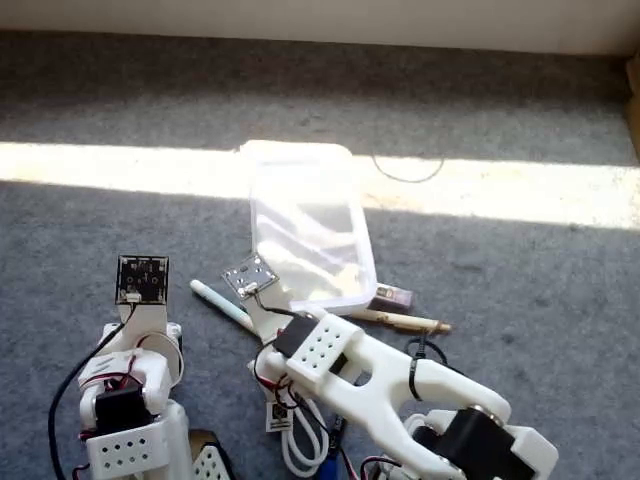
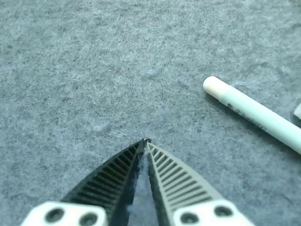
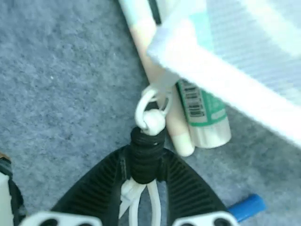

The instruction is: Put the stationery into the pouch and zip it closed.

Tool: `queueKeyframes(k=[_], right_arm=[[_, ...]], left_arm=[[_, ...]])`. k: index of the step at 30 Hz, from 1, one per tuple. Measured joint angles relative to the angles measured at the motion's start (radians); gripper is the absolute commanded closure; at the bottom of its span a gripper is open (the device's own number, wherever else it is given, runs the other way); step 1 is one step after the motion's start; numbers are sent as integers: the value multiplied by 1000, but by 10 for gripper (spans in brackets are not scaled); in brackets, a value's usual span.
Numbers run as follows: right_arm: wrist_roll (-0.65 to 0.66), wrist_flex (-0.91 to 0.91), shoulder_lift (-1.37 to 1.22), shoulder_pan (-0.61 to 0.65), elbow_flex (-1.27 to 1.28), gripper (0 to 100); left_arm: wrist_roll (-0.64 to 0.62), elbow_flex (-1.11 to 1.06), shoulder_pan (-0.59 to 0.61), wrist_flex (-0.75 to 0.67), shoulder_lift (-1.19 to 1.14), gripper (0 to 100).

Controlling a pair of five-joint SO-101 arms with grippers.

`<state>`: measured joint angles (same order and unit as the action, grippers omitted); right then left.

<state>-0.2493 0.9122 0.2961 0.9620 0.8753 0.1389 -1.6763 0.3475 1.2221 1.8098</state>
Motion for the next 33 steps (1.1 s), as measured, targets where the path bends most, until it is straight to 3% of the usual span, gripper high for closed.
queueKeyframes(k=[4,7,15,21,29,33], right_arm=[[29,0,153,-25,0,993],[32,6,255,-51,0,993],[34,25,433,-94,0,993],[40,25,522,-153,25,993],[327,25,681,-180,133,993],[400,32,787,-180,152,993]], left_arm=[[-18,0,0,0,0,756],[-118,12,0,0,0,719],[-252,110,0,-12,0,712],[-288,175,-121,-18,0,711],[-299,316,-259,-18,6,711],[-364,362,-351,-18,6,711]])
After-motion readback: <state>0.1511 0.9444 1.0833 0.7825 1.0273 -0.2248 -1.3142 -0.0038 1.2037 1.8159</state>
